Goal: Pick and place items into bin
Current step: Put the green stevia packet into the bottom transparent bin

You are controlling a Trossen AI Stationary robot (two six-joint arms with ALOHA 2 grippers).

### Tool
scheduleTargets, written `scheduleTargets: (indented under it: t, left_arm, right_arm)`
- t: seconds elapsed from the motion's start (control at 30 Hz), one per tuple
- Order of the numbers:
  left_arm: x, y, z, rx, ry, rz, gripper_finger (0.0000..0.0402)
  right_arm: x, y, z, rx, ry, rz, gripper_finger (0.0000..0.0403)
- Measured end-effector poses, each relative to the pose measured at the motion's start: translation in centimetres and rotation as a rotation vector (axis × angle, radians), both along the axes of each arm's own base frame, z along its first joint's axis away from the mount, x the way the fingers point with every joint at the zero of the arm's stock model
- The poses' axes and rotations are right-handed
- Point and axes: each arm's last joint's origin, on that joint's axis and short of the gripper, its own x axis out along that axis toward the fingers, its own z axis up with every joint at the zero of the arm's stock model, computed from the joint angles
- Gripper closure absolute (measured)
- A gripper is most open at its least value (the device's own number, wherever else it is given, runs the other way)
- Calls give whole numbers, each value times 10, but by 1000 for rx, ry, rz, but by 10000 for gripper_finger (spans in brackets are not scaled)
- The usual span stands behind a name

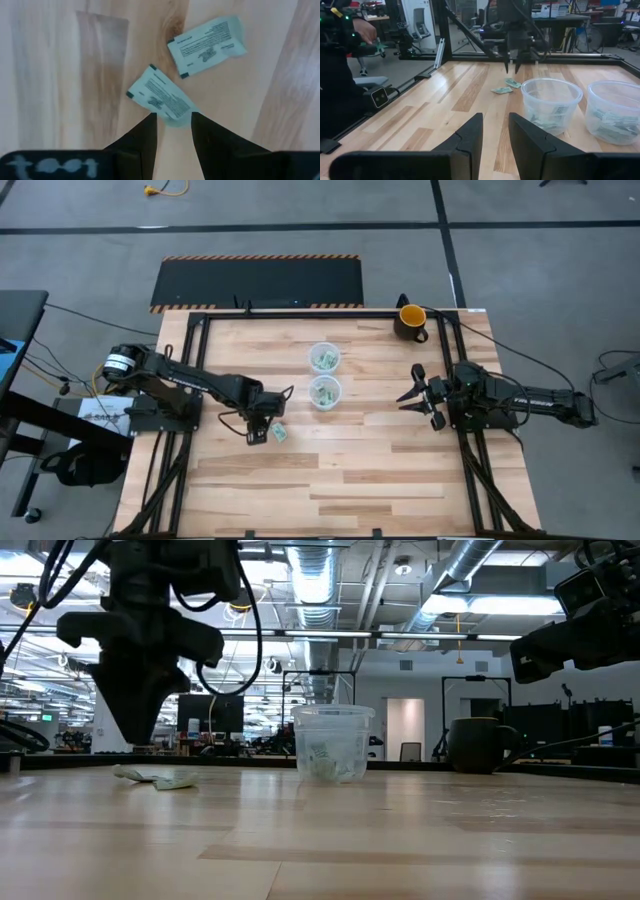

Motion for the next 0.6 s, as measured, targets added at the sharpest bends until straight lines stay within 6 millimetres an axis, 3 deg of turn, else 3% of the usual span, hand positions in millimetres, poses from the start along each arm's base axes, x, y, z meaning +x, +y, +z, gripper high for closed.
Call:
scheduleTargets:
  t: [0.6]
  left_arm:
    - [4,-3,-14,-51,21,-27,291]
  right_arm:
    - [0,0,0,0,0,0,316]
